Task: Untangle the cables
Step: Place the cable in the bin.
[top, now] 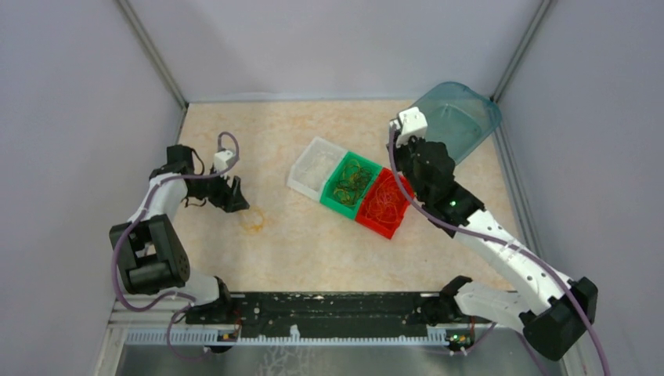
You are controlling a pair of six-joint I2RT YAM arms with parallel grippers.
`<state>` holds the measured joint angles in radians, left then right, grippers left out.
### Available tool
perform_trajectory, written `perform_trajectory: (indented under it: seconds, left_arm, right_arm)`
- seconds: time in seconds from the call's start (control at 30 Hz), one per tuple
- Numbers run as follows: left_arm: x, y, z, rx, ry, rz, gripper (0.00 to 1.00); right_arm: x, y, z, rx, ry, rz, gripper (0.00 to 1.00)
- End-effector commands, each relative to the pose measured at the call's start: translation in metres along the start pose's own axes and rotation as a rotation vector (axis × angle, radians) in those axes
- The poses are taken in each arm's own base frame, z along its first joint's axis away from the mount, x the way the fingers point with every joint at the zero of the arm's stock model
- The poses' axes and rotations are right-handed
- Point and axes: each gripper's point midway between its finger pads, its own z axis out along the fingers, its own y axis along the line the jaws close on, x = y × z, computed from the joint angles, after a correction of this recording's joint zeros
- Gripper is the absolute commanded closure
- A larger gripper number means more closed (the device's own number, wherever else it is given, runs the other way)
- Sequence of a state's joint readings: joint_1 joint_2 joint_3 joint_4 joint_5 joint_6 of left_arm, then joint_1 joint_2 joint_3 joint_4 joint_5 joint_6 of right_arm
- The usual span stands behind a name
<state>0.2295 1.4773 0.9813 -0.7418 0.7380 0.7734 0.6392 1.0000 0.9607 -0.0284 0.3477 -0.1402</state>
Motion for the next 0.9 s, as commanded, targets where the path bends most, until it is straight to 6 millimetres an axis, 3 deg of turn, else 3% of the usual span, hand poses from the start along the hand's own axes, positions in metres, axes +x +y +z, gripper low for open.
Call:
perform_trajectory:
  seconds: [0.0,0.27,0.6,0.87]
  left_arm:
    - [-0.010,-0.006,-0.003,0.023,-0.027,0.017,0.22]
    - [-0.012,-0.008,-0.004,0.027,-0.027,0.027,0.22]
    - [-0.003,-0.018,-0.003,0.074,-0.001,0.012,0.14]
    - [0.002,-0.009,-0.003,0.035,0.030,0.007,0.10]
  right_arm:
    - [0.025,-0.003,0.016,0.054,0.044,0.064,1.00]
    - [0.102,0.006,0.026,0.052,0.251,0.153,1.00]
    - [0.169,0.019,0.026,0.038,0.415,0.208,1.00]
    - [0.218,0.036,0.022,0.023,0.548,0.285,1.00]
